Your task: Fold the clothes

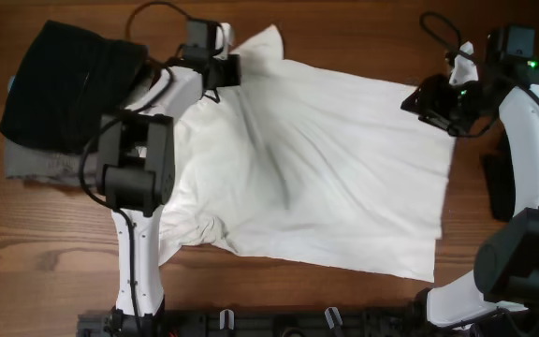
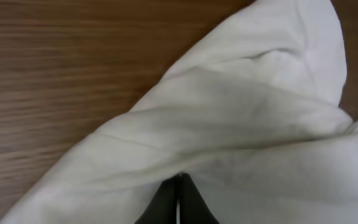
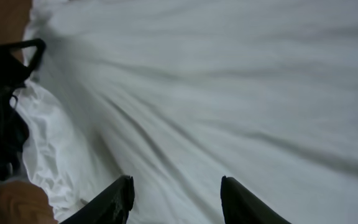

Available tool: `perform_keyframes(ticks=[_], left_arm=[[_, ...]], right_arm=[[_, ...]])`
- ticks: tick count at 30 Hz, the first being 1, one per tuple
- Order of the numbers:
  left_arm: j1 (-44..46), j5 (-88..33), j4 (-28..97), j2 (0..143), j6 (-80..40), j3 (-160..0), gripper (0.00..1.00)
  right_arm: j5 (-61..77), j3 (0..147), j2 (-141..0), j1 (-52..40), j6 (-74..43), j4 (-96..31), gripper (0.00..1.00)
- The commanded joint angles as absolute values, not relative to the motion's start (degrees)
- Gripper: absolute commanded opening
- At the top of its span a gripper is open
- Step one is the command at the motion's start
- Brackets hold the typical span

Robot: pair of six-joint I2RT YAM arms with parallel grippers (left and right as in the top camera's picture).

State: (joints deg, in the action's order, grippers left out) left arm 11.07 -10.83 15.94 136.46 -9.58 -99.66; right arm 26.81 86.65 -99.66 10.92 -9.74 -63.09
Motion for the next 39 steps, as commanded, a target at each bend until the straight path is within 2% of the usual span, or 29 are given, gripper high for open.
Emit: perform_keyframes(ticks=[1, 3, 6, 9, 12, 15, 17, 18, 20, 24, 28, 36, 39], left_arm=[[2.7, -10.6, 13.5, 140.0, -20.0, -99.5, 0.07], [0.6, -18.9, 14.0, 138.6, -19.7, -101.6, 0.08], [-0.3, -24.6, 15.2, 134.7, -18.1, -102.9, 0.15], [0.6, -25.5, 17.6, 129.6, -14.5, -102.9, 0.29], [2.1, -25.5, 23.4, 122.9, -10.9, -102.9, 0.5], [3.8, -25.5, 28.5, 116.5, -10.2, -102.9, 0.61], [4.8, -25.5, 31.3, 112.6, -10.3, -102.9, 0.72], [5.6, -25.5, 33.0, 110.2, -10.9, -102.9, 0.82], [7.5, -25.5, 35.7, 106.4, -12.8, -102.9, 0.89], [11.9, -24.0, 39.8, 101.9, -13.7, -102.9, 0.9], [15.3, -14.3, 46.0, 100.0, -13.7, -102.9, 0.9], [17.9, -5.7, 57.3, 97.3, -13.8, -102.9, 0.84], [17.3, -2.6, 61.1, 94.5, -13.9, -102.9, 0.79]], right_arm=[[24.8, 83.5, -99.0, 10.7, -9.2, -62.2, 0.5], [24.7, 81.9, -99.0, 10.7, -9.2, -60.6, 0.52], [20.8, 79.3, -99.0, 10.7, -12.2, -56.8, 0.56], [16.9, 76.5, -99.0, 10.7, -13.5, -52.0, 0.57], [17.0, 72.2, -99.2, 10.7, -10.6, -44.7, 0.49], [18.2, 66.2, -99.3, 10.7, -10.5, -35.5, 0.31], [19.6, 63.3, -99.5, 10.7, -10.7, -30.6, 0.3], [20.8, 61.9, -100.0, 10.7, -10.7, -28.3, 0.31], [22.1, 61.2, -102.0, 10.5, -10.7, -26.1, 0.51], [20.1, 61.2, -107.0, 9.1, -10.7, -24.8, 0.64], [18.8, 61.2, -109.7, 7.8, -10.7, -23.6, 0.73], [12.8, 61.2, -110.4, 3.0, -10.5, -23.7, 0.76], [12.7, 61.2, -110.4, 0.8, -10.4, -23.8, 0.7]])
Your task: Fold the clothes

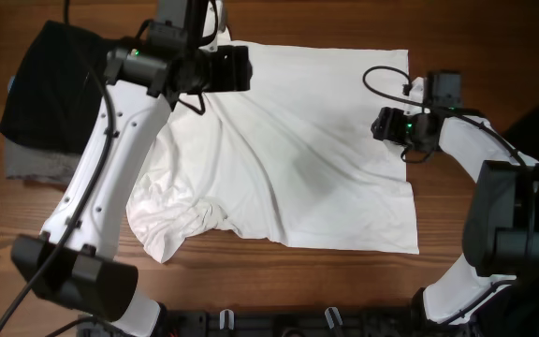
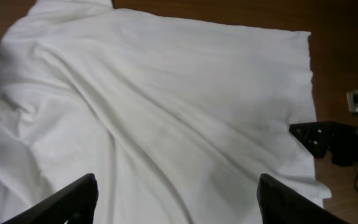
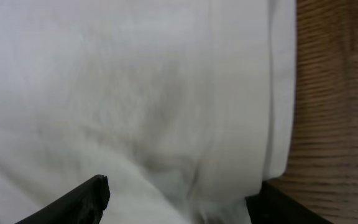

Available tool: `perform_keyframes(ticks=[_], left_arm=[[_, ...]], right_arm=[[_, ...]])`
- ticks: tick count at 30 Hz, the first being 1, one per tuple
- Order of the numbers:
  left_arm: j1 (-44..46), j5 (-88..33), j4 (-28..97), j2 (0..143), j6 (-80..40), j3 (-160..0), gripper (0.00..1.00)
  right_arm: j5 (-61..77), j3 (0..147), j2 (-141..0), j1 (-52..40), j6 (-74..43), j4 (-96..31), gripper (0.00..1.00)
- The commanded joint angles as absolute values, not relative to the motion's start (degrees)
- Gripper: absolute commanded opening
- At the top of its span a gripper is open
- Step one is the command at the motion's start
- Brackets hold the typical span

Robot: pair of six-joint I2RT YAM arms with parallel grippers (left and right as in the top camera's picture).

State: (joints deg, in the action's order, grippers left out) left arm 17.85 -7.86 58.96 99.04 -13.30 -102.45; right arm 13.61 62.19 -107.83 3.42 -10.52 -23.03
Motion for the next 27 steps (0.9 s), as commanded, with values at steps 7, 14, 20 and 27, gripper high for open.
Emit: perform_keyframes(ticks=[7, 14, 20, 27], left_arm=[[16.2, -1.4, 62.1, 85.3, -14.0, -102.9, 0.83], [16.2, 0.1, 62.0, 80.6, -13.9, -102.9, 0.92], [16.2, 0.1, 62.0, 80.7, -13.9, -102.9, 1.0], [16.2, 0.1, 62.4, 80.7, -13.9, -102.9, 1.0]], right_arm=[[12.4, 65.5, -108.7, -2.5, -10.4, -29.3, 0.71], [12.7, 68.3, -104.8, -2.9, -9.8, -31.2, 0.77], [14.9, 67.8, -105.6, -5.9, -6.9, -32.0, 0.68], [4.9, 67.8, -109.4, -8.8, -13.7, -28.8, 0.34]])
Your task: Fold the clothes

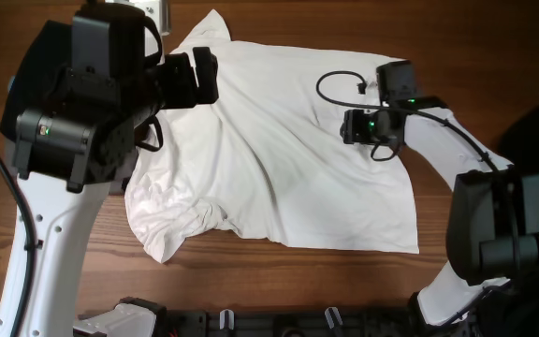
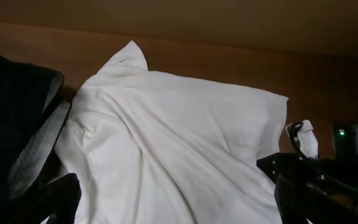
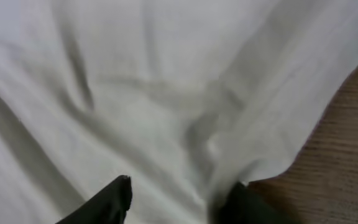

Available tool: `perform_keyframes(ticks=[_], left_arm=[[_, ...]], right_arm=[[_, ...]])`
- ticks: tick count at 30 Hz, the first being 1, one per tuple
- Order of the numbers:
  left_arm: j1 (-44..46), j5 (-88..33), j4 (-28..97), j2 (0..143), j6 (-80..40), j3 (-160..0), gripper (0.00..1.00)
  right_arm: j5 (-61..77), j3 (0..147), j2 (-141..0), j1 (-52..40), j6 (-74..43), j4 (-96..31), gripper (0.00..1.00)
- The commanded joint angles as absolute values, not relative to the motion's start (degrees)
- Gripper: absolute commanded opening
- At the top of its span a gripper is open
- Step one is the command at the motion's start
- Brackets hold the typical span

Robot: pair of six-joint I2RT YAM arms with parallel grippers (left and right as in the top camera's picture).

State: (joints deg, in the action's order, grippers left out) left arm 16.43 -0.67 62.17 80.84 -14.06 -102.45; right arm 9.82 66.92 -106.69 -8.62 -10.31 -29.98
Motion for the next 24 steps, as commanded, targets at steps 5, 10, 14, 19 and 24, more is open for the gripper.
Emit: perform_keyframes(ticks=[5, 10, 14, 19, 24], left_arm=[[16.2, 0.1, 64.6, 80.7, -13.9, -102.9, 1.0], [16.2, 0.1, 65.5, 80.7, -13.9, -102.9, 1.0], [16.2, 0.1, 65.5, 80.7, -13.9, -102.9, 1.0], [16.2, 0.1, 65.7, 80.7, -13.9, -102.9, 1.0], [16.2, 0.1, 65.8, 80.7, -13.9, -102.9, 1.0]], right_arm=[[5.3, 67.8, -114.5, -8.8, -15.2, -26.7, 0.09], [5.3, 67.8, -120.5, -8.1, -18.2, -26.2, 0.1], [2.3, 67.8, -121.8, -4.1, -23.0, -28.1, 0.1], [-4.6, 67.8, -121.8, 6.5, -27.5, -34.7, 0.04], [-2.7, 69.0, -120.3, 16.1, -20.8, -36.6, 0.21]])
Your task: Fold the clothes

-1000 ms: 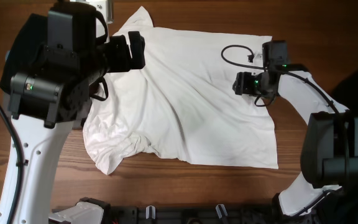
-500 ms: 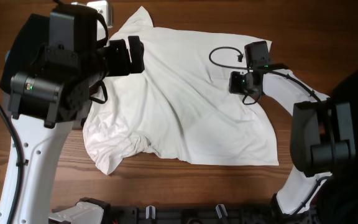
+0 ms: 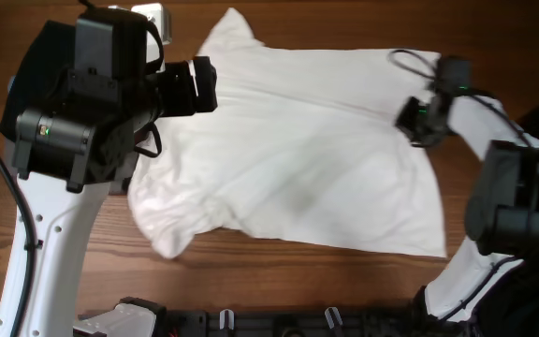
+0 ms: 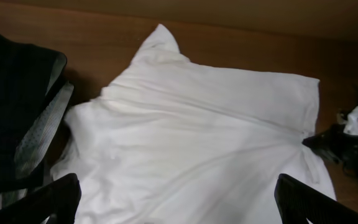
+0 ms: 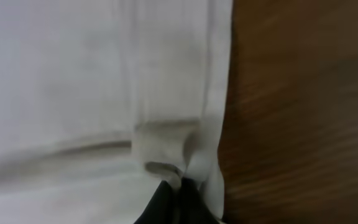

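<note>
A white T-shirt [image 3: 298,159] lies spread on the wooden table, its sleeve tip pointing to the far edge [image 3: 227,21] and its lower left part rumpled. My right gripper [image 5: 178,193] is low at the shirt's right edge [image 3: 421,117], shut on a pinch of the hem [image 5: 166,140]. Raised high over the shirt's left part, my left gripper [image 4: 179,202] is open wide, with only its two fingertips [image 4: 58,199] at the bottom corners of the left wrist view and nothing between them.
A pile of black clothes [image 3: 26,75] lies at the far left on a grey garment [image 3: 26,164], also seen in the left wrist view as a dark heap [image 4: 11,106]. Another dark cloth sits at the right edge.
My right gripper was open on the cloth farther left; now it is shut on the hem farther right. The shirt's right side has shifted right and lies flatter. The left arm has hardly moved.
First my left gripper was shut on the shirt's far left sleeve and the right one open above the right edge. Then the left was open and raised, the right open on the hem. Later the right sat on bunched cloth, and now pinches the hem.
</note>
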Available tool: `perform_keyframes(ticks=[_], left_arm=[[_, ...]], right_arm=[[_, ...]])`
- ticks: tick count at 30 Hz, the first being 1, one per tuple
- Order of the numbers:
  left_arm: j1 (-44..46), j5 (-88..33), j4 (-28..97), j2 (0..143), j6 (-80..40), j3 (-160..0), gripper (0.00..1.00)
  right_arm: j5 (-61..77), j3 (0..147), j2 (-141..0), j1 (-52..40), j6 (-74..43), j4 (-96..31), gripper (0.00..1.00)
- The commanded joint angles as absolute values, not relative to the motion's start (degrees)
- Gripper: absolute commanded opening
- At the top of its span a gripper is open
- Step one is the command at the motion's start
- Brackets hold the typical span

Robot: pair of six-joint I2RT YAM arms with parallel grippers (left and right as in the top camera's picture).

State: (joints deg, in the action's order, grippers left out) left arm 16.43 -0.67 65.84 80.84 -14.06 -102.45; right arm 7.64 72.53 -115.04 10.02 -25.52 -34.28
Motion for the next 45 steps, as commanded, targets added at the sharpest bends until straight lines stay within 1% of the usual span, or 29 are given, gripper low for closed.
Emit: perform_keyframes(ticks=[1, 2, 4, 8, 16, 23, 24, 26, 29, 32, 34, 36, 37, 38, 39, 40, 42, 45], left_arm=[[16.2, 0.1, 65.8, 80.7, -13.9, -102.9, 1.0], [16.2, 0.1, 65.8, 80.7, -13.9, -102.9, 1.0], [16.2, 0.1, 65.8, 80.7, -13.9, -102.9, 1.0], [16.2, 0.1, 65.8, 80.7, -13.9, -102.9, 1.0], [16.2, 0.0, 66.7, 81.8, -15.1, -102.8, 1.0], [16.3, -0.6, 68.7, 88.4, -16.9, -102.8, 0.99], [16.3, -0.6, 69.2, 89.5, -17.0, -102.8, 0.98], [16.3, -0.6, 70.3, 91.9, -17.1, -102.8, 0.95], [16.3, -0.6, 71.5, 95.7, -17.1, -102.8, 0.93], [16.3, -0.6, 71.5, 99.7, -17.2, -102.5, 0.88], [16.3, -0.6, 70.6, 102.9, -17.2, -102.1, 0.83], [16.3, -1.6, 69.3, 106.1, -17.2, -102.1, 0.8], [16.3, -3.5, 68.2, 108.2, -17.2, -102.1, 0.75], [16.3, -5.6, 67.0, 110.4, -17.1, -102.1, 0.62], [16.4, -6.8, 65.8, 112.7, -16.7, -102.1, 0.56], [16.6, -6.7, 64.9, 114.5, -16.1, -102.1, 0.34], [16.6, -6.6, 62.4, 119.7, -15.4, -102.1, 0.04], [16.6, -7.5, 58.6, 124.7, -15.4, -102.1, 0.04]], right_arm=[[-0.6, 69.7, -119.9, 17.1, -18.0, -36.7, 0.42], [2.9, 70.7, -119.3, 17.7, -14.5, -36.8, 0.48], [7.6, 72.4, -117.9, 17.9, -11.4, -37.4, 0.54], [13.2, 75.7, -113.2, 16.5, -10.7, -38.2, 0.61], [15.3, 76.6, -98.1, 10.4, -12.1, -40.9, 0.61], [16.4, 75.7, -98.0, -1.6, -12.3, -45.7, 0.62], [16.3, 75.6, -98.1, -3.2, -12.7, -46.0, 0.62], [16.2, 75.6, -98.8, -5.9, -15.4, -46.2, 0.67], [15.9, 75.6, -99.7, -7.7, -18.4, -45.9, 0.68], [13.0, 75.6, -100.1, -7.5, -21.6, -46.3, 0.68], [12.9, 75.6, -100.1, -7.4, -21.4, -46.5, 0.68], [12.4, 75.6, -100.1, -7.4, -21.2, -47.1, 0.68], [11.6, 75.6, -100.1, -7.4, -21.2, -47.4, 0.68], [11.4, 75.6, -100.1, -7.4, -21.1, -47.6, 0.68], [11.4, 75.6, -100.1, -7.4, -21.1, -47.8, 0.68], [11.4, 75.6, -100.1, -7.4, -21.1, -48.1, 0.68], [11.4, 75.6, -100.1, -7.4, -21.1, -48.9, 0.68], [11.4, 75.6, -100.1, -7.4, -21.0, -49.0, 0.68]])
